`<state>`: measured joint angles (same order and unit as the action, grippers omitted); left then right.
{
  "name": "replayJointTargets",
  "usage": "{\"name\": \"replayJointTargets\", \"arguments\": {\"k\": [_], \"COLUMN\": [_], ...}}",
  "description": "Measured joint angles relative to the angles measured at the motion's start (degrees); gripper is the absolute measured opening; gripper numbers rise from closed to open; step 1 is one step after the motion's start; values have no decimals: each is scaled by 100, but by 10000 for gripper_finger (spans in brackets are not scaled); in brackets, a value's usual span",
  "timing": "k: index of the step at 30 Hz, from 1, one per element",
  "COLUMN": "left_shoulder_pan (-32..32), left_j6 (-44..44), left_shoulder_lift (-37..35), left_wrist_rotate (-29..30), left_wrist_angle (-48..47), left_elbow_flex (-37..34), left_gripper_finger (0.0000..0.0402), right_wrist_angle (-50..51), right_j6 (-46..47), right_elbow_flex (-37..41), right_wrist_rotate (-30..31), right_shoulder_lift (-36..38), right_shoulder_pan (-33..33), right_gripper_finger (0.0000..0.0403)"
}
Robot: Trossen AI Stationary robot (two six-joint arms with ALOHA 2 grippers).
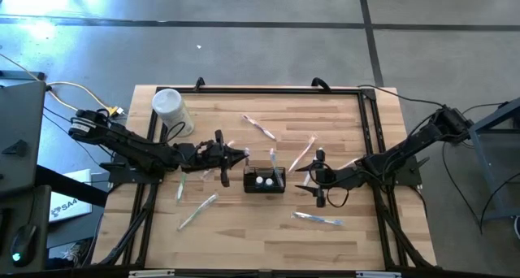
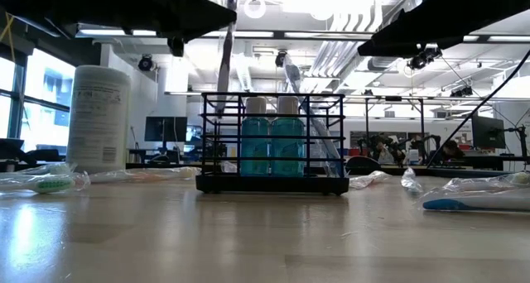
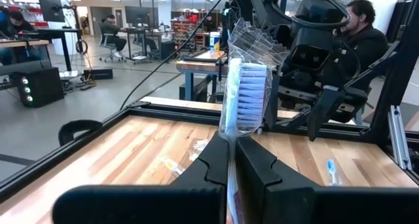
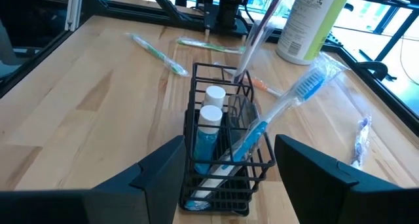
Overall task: Pick & Place toothbrushing station
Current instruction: Put the left violet toothbrush into the black wire organizer
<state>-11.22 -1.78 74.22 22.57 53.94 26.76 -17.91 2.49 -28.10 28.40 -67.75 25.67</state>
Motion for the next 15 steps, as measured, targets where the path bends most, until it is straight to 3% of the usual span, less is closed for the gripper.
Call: {"name": "replayJointTargets", "arguments": {"k": [15], "left_shoulder_pan": [2], "left_j6": [6], "left_shoulder_lift": [556], "left_wrist_rotate": [-230], "left_wrist_angle": [645], "left_elbow_flex": [4], "left_gripper_finger": [8], "right_wrist_angle": [-33], "right_j6": [-28], "right_elbow_flex": [0], "right_wrist_rotate": [0], "right_shoulder_lift": [0], "right_shoulder_pan": [0], "right_gripper_finger": [228]}}
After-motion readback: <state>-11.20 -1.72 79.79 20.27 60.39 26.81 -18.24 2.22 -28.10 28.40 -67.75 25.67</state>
